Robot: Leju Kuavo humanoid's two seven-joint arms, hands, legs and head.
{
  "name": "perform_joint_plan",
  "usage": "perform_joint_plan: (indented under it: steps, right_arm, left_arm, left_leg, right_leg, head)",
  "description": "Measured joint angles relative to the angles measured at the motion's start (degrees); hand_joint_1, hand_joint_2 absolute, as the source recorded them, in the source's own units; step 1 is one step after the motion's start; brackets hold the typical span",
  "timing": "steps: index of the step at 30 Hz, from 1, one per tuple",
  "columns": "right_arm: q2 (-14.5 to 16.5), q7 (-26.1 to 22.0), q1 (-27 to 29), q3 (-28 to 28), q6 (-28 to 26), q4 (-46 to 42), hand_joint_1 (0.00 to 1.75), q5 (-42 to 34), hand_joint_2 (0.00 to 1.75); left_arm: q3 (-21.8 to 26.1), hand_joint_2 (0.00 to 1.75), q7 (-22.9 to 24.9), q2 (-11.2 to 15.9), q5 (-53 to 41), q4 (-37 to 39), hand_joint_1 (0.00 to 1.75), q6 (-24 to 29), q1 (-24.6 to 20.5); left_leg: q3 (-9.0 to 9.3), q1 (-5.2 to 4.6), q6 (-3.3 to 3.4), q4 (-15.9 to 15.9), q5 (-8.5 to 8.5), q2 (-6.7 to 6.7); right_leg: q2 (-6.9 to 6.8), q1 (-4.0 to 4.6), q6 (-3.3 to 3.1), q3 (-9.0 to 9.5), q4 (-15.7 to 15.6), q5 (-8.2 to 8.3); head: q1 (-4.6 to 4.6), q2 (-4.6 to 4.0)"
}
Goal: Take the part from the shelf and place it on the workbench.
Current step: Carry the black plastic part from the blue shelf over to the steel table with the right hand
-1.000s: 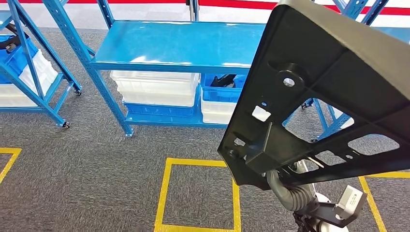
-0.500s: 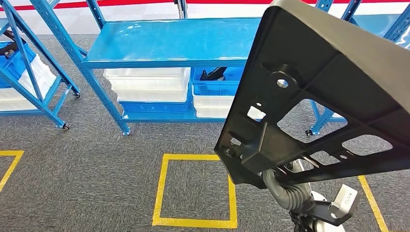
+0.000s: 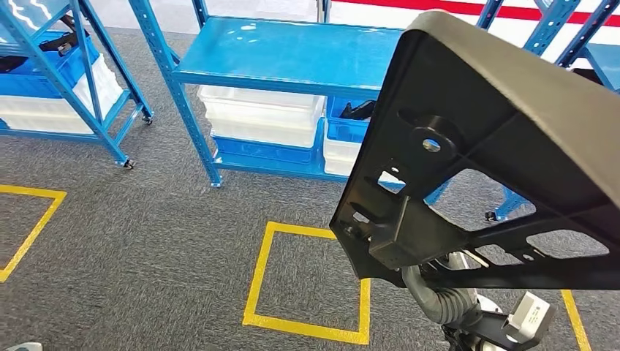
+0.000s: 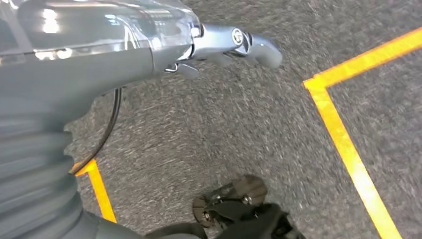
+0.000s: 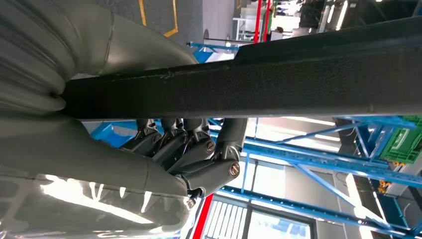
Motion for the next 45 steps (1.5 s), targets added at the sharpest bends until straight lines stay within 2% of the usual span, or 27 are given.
perform_joint_plan:
  steps: [2,3,5,7,9,12,14,15,16,18,20,22,24,26,28,29,30,31,33,35,37,38,40,41,42,44,45]
  right_arm:
    - [0.01,-0.03,0.00,0.01,-0.01,0.00,1.75,0.04,1.75]
    - [0.04,-0.07,0.04,0.01,-0.01,-0.03,1.75,0.06,1.75]
    - [0.11,-0.17,0.15,0.01,-0.02,-0.12,1.75,0.14,1.75]
    - [0.20,-0.33,0.23,0.04,-0.02,-0.18,1.75,0.22,1.75]
    - [0.32,-0.48,0.22,0.05,-0.03,-0.24,1.75,0.26,1.75]
    - [0.46,-0.59,0.32,0.05,-0.04,-0.33,1.75,0.30,1.75]
    - [0.49,-0.59,0.44,0.07,-0.04,-0.33,1.75,0.35,1.75]
    - [0.49,-0.60,0.48,0.07,-0.05,-0.33,1.75,0.37,1.75]
    - [0.50,-0.61,0.50,0.08,-0.07,-0.33,1.75,0.39,1.75]
    - [0.51,-0.67,0.53,0.05,-0.14,-0.42,1.75,0.45,1.75]
    - [0.52,-0.79,0.61,-0.03,-0.22,-0.63,1.75,0.50,1.75]
    - [0.55,-0.92,0.67,-0.08,-0.27,-0.78,1.75,0.56,1.75]
    - [0.57,-1.04,0.77,-0.16,-0.31,-0.89,1.75,0.58,1.75]
    - [0.58,-1.17,1.08,-0.45,-0.36,-1.05,1.75,0.56,1.75]
    - [0.58,-1.26,1.54,-0.74,-0.37,-1.14,1.75,0.55,1.75]
    - [0.58,-1.31,1.74,-0.83,-0.37,-1.14,1.75,0.54,1.75]
    - [0.58,-1.37,1.87,-0.89,-0.37,-1.17,1.75,0.54,1.75]
    - [0.58,-1.46,1.95,-0.96,-0.37,-1.26,1.75,0.52,1.75]
    - [0.59,-1.60,2.11,-1.15,-0.36,-1.48,1.75,0.51,1.75]
    - [0.61,-1.69,2.44,-1.40,-0.33,-1.75,1.75,0.51,1.75]
    - [0.64,-1.74,2.69,-1.56,-0.30,-1.93,1.75,0.52,1.75]
    - [0.65,-1.75,2.71,-1.60,-0.28,-1.97,1.75,0.53,1.75]
    - [0.69,-1.80,2.75,-1.67,-0.28,-2.19,1.75,0.53,1.75]
    - [0.70,-1.82,2.81,-1.74,-0.27,-2.31,1.75,0.55,1.75]
    - [0.72,-1.84,2.89,-1.83,-0.27,-2.40,1.75,0.56,1.75]
    - [0.72,-1.84,2.94,-1.96,-0.26,-2.45,1.75,0.59,1.75]
    - [0.73,-1.84,2.94,-2.01,-0.26,-2.45,1.75,0.60,1.75]
  left_arm:
    - [0.01,1.75,0.17,-0.01,0.00,0.00,0.00,0.00,0.02]
    - [0.02,1.75,0.26,-0.01,-0.01,0.00,0.00,-0.01,-0.04]
    - [0.02,1.75,0.42,-0.02,-0.05,0.00,0.00,-0.01,-0.05]
    - [0.02,1.75,0.53,0.00,-0.10,0.00,0.00,-0.01,0.19]
    - [0.02,1.75,0.61,0.04,-0.11,0.00,0.00,0.01,0.35]
    - [0.01,1.75,0.65,0.05,-0.19,0.01,0.00,0.02,0.25]
    - [-0.01,1.75,0.69,0.04,-0.25,0.02,0.00,0.02,0.32]
    - [-0.01,1.75,0.71,0.05,-0.26,0.02,0.00,0.03,0.34]
    - [-0.01,1.75,0.72,0.05,-0.26,0.01,0.00,0.04,0.35]
    - [-0.01,1.75,0.72,0.05,-0.26,0.00,0.00,0.07,0.28]
    - [-0.01,1.75,0.70,0.03,-0.28,0.00,0.00,0.08,0.16]
    - [-0.01,1.75,0.70,0.02,-0.32,0.01,0.00,0.09,0.22]
    - [0.02,1.75,0.70,0.03,-0.34,0.01,0.00,0.14,0.32]
    - [0.06,1.75,0.69,0.03,-0.35,0.01,0.00,0.21,0.17]
    - [0.08,1.75,0.70,0.03,-0.38,0.01,0.00,0.22,0.15]
    - [0.09,1.75,0.71,0.02,-0.41,0.01,0.00,0.22,0.22]
    - [0.11,1.75,0.73,0.02,-0.45,0.02,0.00,0.22,0.31]
    - [0.15,1.75,0.75,0.02,-0.49,0.02,0.00,0.22,0.35]
    - [0.23,1.75,0.79,0.02,-0.54,0.02,0.00,0.22,0.28]
    - [0.30,1.75,0.82,0.02,-0.61,0.01,0.00,0.22,0.20]
    - [0.36,1.75,0.86,0.04,-0.67,0.01,0.00,0.22,0.41]
    - [0.38,1.75,0.89,0.05,-0.68,0.02,0.00,0.22,0.58]
    - [0.44,1.75,0.91,0.09,-0.69,0.02,0.00,0.22,0.64]
    - [0.46,1.75,0.91,0.08,-0.71,0.02,0.00,0.22,0.55]
    - [0.47,1.75,0.90,0.08,-0.72,0.02,0.00,0.22,0.44]
    - [0.48,1.75,0.91,0.07,-0.74,0.02,0.00,0.22,0.35]
    - [0.49,1.75,0.91,0.07,-0.74,0.02,0.00,0.22,0.35]
  left_leg:
    - [-0.25,0.03,-0.18,0.46,-0.04,-1.19]
    - [-0.52,0.01,-0.37,0.75,-0.04,-1.82]
    - [-1.49,0.01,-1.07,1.13,0.27,-2.91]
    - [-2.27,0.15,-1.81,1.30,0.57,-3.74]
    - [-3.27,0.06,-2.26,3.24,-0.74,-2.49]
    - [-7.80,0.18,-2.68,13.66,-5.77,0.71]
    - [-9.40,0.48,-2.88,17.62,-6.51,1.26]
    - [-8.67,0.64,-2.94,16.30,-5.30,1.49]
    - [-7.02,0.76,-2.97,13.02,-3.37,1.99]
    - [-3.31,0.60,-3.04,5.31,-0.23,4.33]
    - [-2.15,0.27,-2.89,2.04,0.36,5.66]
    - [-2.61,0.19,-2.30,1.87,0.38,4.59]
    - [-2.84,0.26,-1.53,1.66,0.74,3.39]
    - [-3.10,0.36,-0.92,1.53,1.08,2.13]
    - [-3.34,0.33,-0.64,1.57,1.24,0.69]
    - [-3.38,0.32,-0.60,1.60,1.28,-0.04]
    - [-3.39,0.36,-0.60,1.67,1.31,-0.81]
    - [-3.37,0.43,-0.64,1.79,1.31,-1.60]
    - [-3.64,0.49,-0.93,2.23,1.29,-3.14]
    - [-4.44,0.50,-1.61,2.60,1.54,-4.46]
    - [-5.08,0.67,-2.45,2.46,2.01,-5.57]
    - [-5.26,0.63,-2.77,2.58,1.93,-4.92]
    - [-6.49,0.47,-3.13,5.44,0.14,-1.85]
    - [-7.80,0.40,-3.22,8.61,-1.55,0.00]
    - [-9.44,0.44,-3.29,12.49,-3.36,0.90]
    - [-11.68,0.56,-3.36,17.99,-5.21,1.34]
    - [-11.41,0.57,-3.35,17.82,-4.65,1.41]
  right_leg:
    - [1.72,-0.25,-0.03,3.96,-7.33,3.73]
    - [2.84,-0.39,-0.07,5.51,-10.52,4.76]
    - [4.13,-0.48,-0.23,6.47,-13.03,4.65]
    - [3.26,-0.66,-0.59,6.33,-13.44,4.55]
    - [2.05,-0.98,-1.11,6.35,-13.69,4.76]
    - [-0.09,-0.93,-1.61,6.40,-13.77,4.76]
    - [-1.41,-0.87,-1.61,6.43,-13.74,4.74]
    - [-2.01,-0.89,-1.57,6.47,-13.72,4.71]
    - [-2.55,-0.93,-1.50,6.55,-13.69,4.65]
    - [-3.47,-0.76,-1.18,6.66,-13.54,4.47]
    - [-4.36,-0.34,-0.75,6.54,-13.39,4.45]
    - [-5.23,-0.18,-0.29,6.47,-13.40,4.42]
    - [-3.72,-0.38,0.15,6.03,-12.25,3.09]
    - [-0.97,-0.52,0.28,3.61,-6.77,-0.31]
    - [0.07,-0.48,0.22,0.27,0.58,-3.20]
    - [0.20,-0.49,0.22,-0.55,2.35,-3.26]
    - [0.32,-0.53,0.24,-0.27,1.78,-2.13]
    - [0.66,-0.62,0.27,1.02,-0.94,-0.13]
    - [3.05,-1.01,0.35,4.31,-8.12,3.32]
    - [4.95,-1.28,0.30,5.78,-11.83,3.78]
    - [4.26,-1.30,-0.05,5.86,-12.36,3.50]
    - [3.65,-1.36,-0.33,5.89,-12.44,3.64]
    - [2.19,-1.53,-1.03,6.01,-12.63,3.85]
    - [1.42,-1.44,-1.23,6.05,-12.64,3.85]
    - [0.60,-1.33,-1.38,6.06,-12.63,3.82]
    - [-0.90,-1.20,-1.44,6.09,-12.63,3.78]
    - [-1.61,-1.19,-1.45,6.13,-12.62,3.75]
  head:
    - [0.21,0.00]
    - [0.28,0.00]
    - [0.37,0.00]
    - [0.27,0.00]
    - [-0.18,0.00]
    - [-1.23,0.00]
    - [-1.58,0.00]
    - [-1.80,0.00]
    - [-2.03,0.00]
    - [-2.56,0.00]
    - [-2.60,0.00]
    - [-2.09,0.00]
    - [-1.65,0.00]
    - [-1.02,0.00]
    - [-0.33,0.00]
    - [-0.14,0.00]
    - [0.00,0.00]
    - [0.11,0.00]
    - [0.38,0.00]
    - [0.48,0.00]
    - [0.39,0.00]
    - [0.32,0.00]
    - [-0.33,0.00]
    - [-0.73,0.00]
    - [-1.12,0.00]
    - [-1.50,0.00]
    - [-1.70,0.00]
